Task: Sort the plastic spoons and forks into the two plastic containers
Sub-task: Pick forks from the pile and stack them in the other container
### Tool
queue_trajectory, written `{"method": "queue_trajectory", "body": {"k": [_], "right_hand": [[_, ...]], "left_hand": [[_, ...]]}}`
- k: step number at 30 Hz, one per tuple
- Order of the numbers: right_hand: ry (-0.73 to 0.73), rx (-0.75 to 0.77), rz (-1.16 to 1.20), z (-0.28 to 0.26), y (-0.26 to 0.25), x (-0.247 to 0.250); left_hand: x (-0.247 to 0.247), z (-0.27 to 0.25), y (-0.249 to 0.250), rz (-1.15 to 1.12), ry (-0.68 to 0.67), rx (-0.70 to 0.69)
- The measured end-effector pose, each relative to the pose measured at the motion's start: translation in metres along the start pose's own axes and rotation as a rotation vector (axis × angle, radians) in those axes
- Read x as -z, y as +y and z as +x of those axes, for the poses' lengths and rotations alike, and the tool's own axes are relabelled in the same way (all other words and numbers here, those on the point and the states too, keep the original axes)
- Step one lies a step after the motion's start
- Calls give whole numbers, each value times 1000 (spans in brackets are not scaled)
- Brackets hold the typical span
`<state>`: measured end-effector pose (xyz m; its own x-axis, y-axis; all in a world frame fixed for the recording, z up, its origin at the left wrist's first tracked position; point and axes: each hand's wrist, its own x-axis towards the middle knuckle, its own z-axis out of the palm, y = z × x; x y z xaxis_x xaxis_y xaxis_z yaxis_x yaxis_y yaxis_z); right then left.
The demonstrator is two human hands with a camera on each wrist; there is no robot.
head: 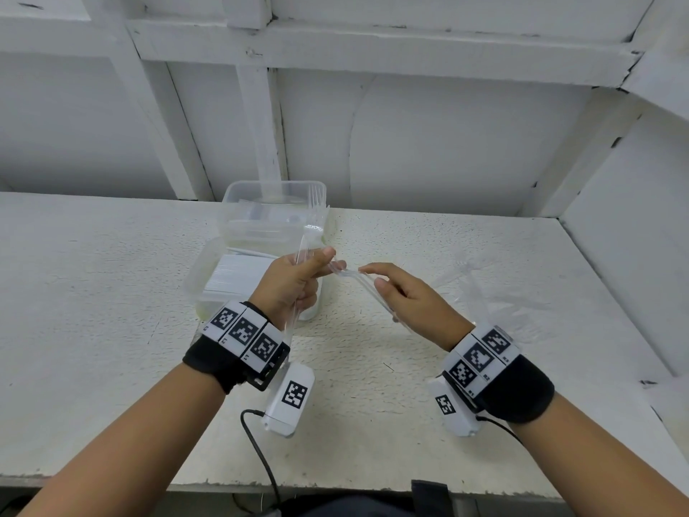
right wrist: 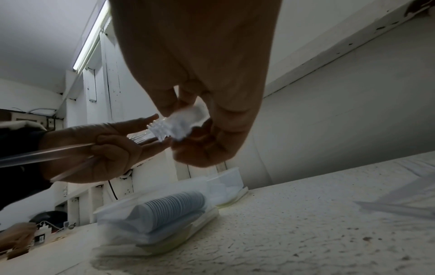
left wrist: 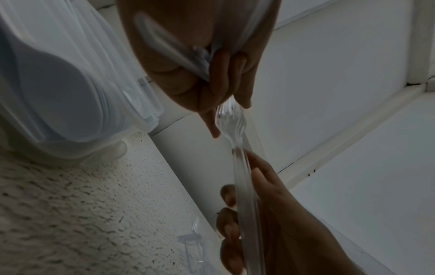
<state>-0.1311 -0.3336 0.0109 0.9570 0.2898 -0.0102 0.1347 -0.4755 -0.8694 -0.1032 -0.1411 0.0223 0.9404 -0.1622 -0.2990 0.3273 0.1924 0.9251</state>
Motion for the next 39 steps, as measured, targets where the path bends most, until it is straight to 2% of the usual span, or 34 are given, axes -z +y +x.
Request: {"method": "queue_trajectory", "body": {"k": [7,11,16,20,26,32,39], "right_hand": [[-74,-92,71,2,-8,-9],[-76,-54,19,3,-11,-15],[67,-101,-45,7,-8,-10],[272,-192,162,22,-13,-1],[222,-246,407,35,-27,-6],[244,-299,571,35,-26,-5],[422,-360,611,44,-28,-1]], "left_hand": [[-10,-1,-6,56,-57,-18],[-15,0,-9,100,-55,-56],[-12,0,-10,242,-32,-99],[-13,-1,-13,289,-17,-72],[-21,-2,-22,317,-126,-51],[-13,-2,-28,283,-121,-60],[-14,0,-28,312,-207,-27]]}}
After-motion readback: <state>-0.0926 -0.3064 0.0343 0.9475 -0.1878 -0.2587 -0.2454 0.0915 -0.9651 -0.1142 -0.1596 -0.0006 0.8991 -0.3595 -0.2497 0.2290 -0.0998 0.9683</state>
